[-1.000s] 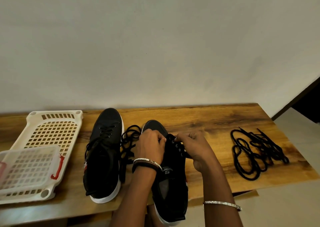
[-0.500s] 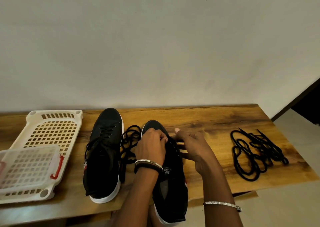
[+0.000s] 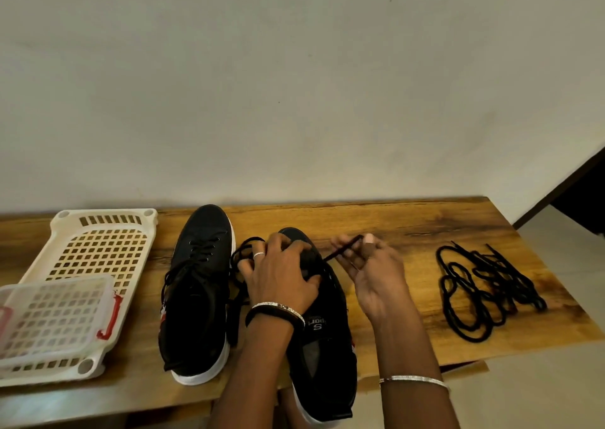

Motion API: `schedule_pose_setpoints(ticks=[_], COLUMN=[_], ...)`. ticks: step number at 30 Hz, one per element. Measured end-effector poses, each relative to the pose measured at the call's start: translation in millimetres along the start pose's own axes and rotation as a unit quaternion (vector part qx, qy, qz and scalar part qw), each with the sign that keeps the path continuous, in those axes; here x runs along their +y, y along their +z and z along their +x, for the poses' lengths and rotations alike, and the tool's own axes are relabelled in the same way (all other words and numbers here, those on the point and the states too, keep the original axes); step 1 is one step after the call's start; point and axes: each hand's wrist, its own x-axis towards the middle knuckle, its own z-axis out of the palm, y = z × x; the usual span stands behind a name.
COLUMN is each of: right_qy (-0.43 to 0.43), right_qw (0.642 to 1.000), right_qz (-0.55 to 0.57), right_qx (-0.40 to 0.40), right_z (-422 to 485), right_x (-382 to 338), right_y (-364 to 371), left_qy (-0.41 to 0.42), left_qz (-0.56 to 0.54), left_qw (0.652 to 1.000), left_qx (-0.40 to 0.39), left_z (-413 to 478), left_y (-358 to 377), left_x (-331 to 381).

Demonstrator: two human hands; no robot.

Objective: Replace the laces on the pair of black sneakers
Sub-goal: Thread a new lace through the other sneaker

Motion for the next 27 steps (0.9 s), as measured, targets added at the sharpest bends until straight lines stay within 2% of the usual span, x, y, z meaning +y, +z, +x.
schedule_pose_setpoints(ticks=[2,3,5,7,8,10,12,13,14,15,16,17,19,20,22,24,27], right_qy=[0.005,-0.009,-0.069,-0.159,-0.208,-0.259,-0.227,-0.206,-0.192,-0.188,-0.191,-0.189,-0.162,-0.144,-0.088,-0.026,0.022], right_qw=[0.993,0.991,0.993,0.972,0.943,0.852,0.756,0.726,0.712,0.717,0.741,0.783,0.890,0.929,0.983,0.995,0.947], right_qz=[0.113,0.120,0.035,-0.149,-0.251,-0.455,-0.604,-0.643,-0.659,-0.656,-0.632,-0.582,-0.418,-0.332,-0.146,0.069,0.313], right_qx=[0.036,0.060,0.089,0.086,0.068,-0.011,-0.104,-0.135,-0.145,-0.142,-0.127,-0.110,-0.091,-0.082,-0.069,-0.071,-0.070], right_z=[-0.1,0.2,0.4,-3.9,-5.0,-0.8,4.5,7.1,9.2,9.5,10.0,8.9,2.8,0.3,-1.6,-1.1,-2.2], right_x=[-12.4,-17.7,-26.0,-31.2,-31.7,-26.2,-12.6,-5.3,-0.5,1.4,0.9,-2.4,-9.9,-12.7,-18.6,-25.8,-36.6], right_y=[-7.4,-12.8,-24.1,-29.8,-31.0,-31.3,-28.0,-26.8,-26.8,-27.6,-29.4,-30.3,-28.1,-26.0,-22.8,-25.3,-34.6], left_qy=[-0.012,-0.019,-0.026,-0.025,-0.026,-0.029,-0.027,-0.025,-0.023,-0.022,-0.020,-0.017,-0.013,-0.009,-0.003,-0.005,-0.008], left_qz=[-0.010,-0.019,-0.036,-0.048,-0.056,-0.077,-0.101,-0.113,-0.126,-0.141,-0.160,-0.182,-0.225,-0.241,-0.255,-0.258,-0.257], left_qw=[1.000,0.999,0.997,0.996,0.996,0.994,0.990,0.988,0.986,0.983,0.980,0.975,0.965,0.961,0.957,0.957,0.958], left_qx=[-0.017,-0.034,-0.059,-0.066,-0.068,-0.079,-0.093,-0.099,-0.105,-0.111,-0.118,-0.126,-0.132,-0.133,-0.135,-0.136,-0.129], left_z=[0.8,1.7,3.4,4.1,4.6,5.5,6.7,7.0,7.4,7.9,8.3,8.5,8.3,8.5,7.8,7.1,7.1], left_y=[-1.3,-1.9,-3.5,-5.0,-6.1,-9.5,-13.2,-14.9,-15.7,-16.3,-16.7,-17.3,-19.2,-19.9,-21.9,-22.6,-21.8], left_x=[-5.9,-8.8,-13.3,-16.2,-17.5,-20.3,-23.6,-25.5,-27.6,-30.1,-33.1,-35.7,-40.8,-42.6,-44.8,-45.7,-47.3])
